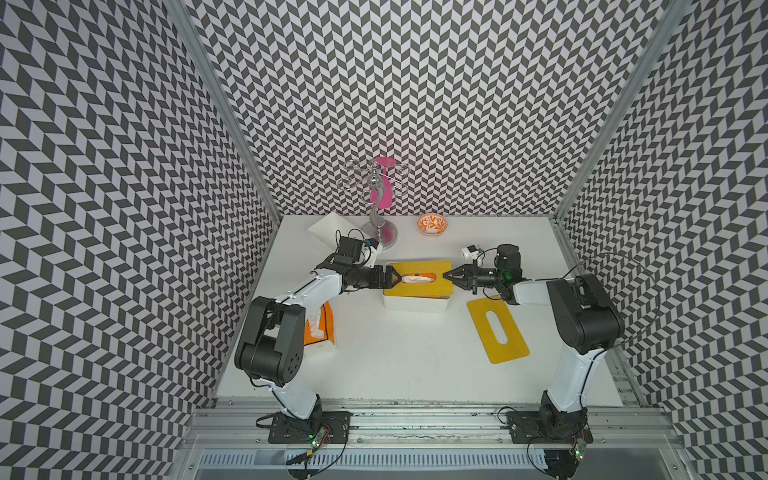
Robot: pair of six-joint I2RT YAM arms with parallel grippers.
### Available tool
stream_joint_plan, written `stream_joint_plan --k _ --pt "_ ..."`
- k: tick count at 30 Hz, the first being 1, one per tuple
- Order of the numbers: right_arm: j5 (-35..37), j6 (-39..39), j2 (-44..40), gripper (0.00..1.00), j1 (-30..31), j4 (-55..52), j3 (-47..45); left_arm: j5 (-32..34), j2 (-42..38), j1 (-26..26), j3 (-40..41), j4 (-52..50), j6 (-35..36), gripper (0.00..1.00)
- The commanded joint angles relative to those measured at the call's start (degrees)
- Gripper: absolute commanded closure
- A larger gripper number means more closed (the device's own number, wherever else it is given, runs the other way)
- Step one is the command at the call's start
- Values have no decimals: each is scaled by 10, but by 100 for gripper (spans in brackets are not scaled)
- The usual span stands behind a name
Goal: Put the tissue paper into the tissue box
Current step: Close the box lid on the tissue box.
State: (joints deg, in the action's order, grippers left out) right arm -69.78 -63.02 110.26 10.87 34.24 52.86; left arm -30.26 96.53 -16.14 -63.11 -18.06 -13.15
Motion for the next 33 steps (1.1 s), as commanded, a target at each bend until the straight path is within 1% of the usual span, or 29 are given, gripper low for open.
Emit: stream_joint_plan --k 1,6,9,33 --pt "-23 -1 -25 100 5 42 9 1 -14 -3 -4 6 0 3" --pt "-21 -4 -24 100 5 44 10 2 -14 -3 -3 6 0 3" --pt "-22 -19 -22 100 5 62 7 2 -14 -3 -3 6 0 3" --pt "-20 -21 6 100 9 67 16 1 -9 -3 -5 3 0 3"
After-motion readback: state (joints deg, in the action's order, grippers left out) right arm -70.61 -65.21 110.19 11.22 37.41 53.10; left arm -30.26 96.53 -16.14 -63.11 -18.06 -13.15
